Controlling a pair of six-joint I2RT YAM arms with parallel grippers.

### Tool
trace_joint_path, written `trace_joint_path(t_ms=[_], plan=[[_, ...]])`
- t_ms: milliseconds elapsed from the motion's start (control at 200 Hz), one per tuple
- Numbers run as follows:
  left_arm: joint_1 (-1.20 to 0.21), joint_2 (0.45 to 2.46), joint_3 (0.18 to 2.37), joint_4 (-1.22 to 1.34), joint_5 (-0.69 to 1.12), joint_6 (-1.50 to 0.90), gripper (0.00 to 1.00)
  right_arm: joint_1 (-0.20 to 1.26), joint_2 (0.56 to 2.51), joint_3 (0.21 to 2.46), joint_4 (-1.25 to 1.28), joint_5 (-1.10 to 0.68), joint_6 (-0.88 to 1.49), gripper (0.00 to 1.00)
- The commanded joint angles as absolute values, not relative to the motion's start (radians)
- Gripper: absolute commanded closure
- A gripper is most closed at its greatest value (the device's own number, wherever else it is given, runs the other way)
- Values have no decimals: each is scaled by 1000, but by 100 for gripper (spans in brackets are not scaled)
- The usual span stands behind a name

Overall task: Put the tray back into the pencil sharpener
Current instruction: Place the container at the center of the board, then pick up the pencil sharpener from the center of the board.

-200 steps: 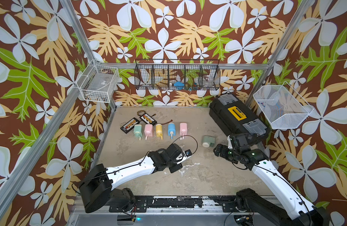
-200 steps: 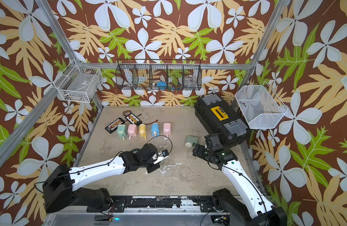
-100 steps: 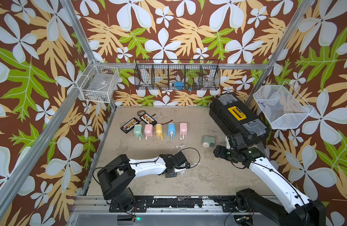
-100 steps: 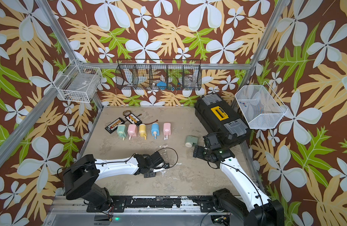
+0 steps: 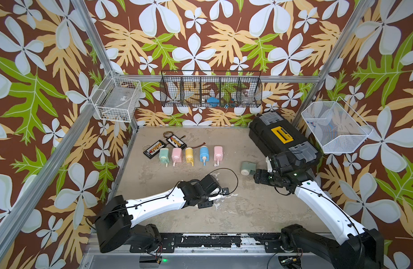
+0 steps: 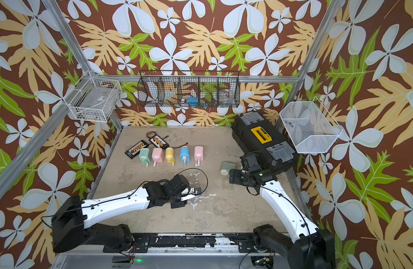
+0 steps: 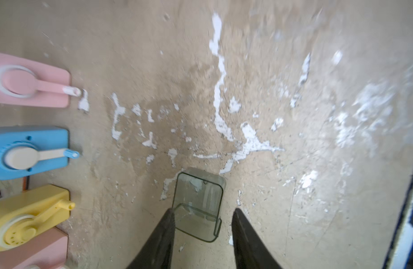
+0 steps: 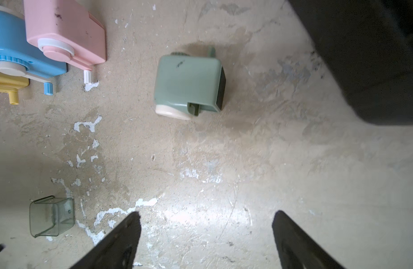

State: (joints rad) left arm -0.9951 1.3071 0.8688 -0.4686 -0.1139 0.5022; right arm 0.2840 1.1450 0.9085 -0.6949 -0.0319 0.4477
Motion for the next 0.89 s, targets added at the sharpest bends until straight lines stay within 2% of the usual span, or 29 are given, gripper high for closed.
trace_joint_path(t_ms=[0, 215, 315, 385, 455, 621, 681, 766, 886], plan=[[-993, 1217, 849, -286, -38, 376, 57, 295, 1185, 965, -673, 64, 269, 13], [-994, 1058, 708, 144, -134, 13, 56, 405, 1270, 999, -587, 278, -49, 15], [-992, 1026, 656, 255, -224, -118, 51, 419, 1322, 976, -541, 344, -107, 18], [-992, 1020, 637, 299, -288, -248, 42, 419, 1342, 960, -518, 351, -106, 18], [-991, 1026, 638, 293, -331, -324, 38, 416, 1359, 959, -510, 331, -52, 17], [-989, 1042, 650, 261, -341, -422, 29, 394, 1381, 1002, -515, 151, 232, 10], [-990, 1051, 653, 253, -338, -448, 26, 395, 1405, 1020, -537, 150, 324, 9], [-987, 1069, 666, 235, -334, -489, 20, 393, 1451, 1037, -564, 150, 429, 0], [-983, 1092, 685, 217, -319, -505, 18, 393, 1483, 1016, -510, 146, 535, 0]])
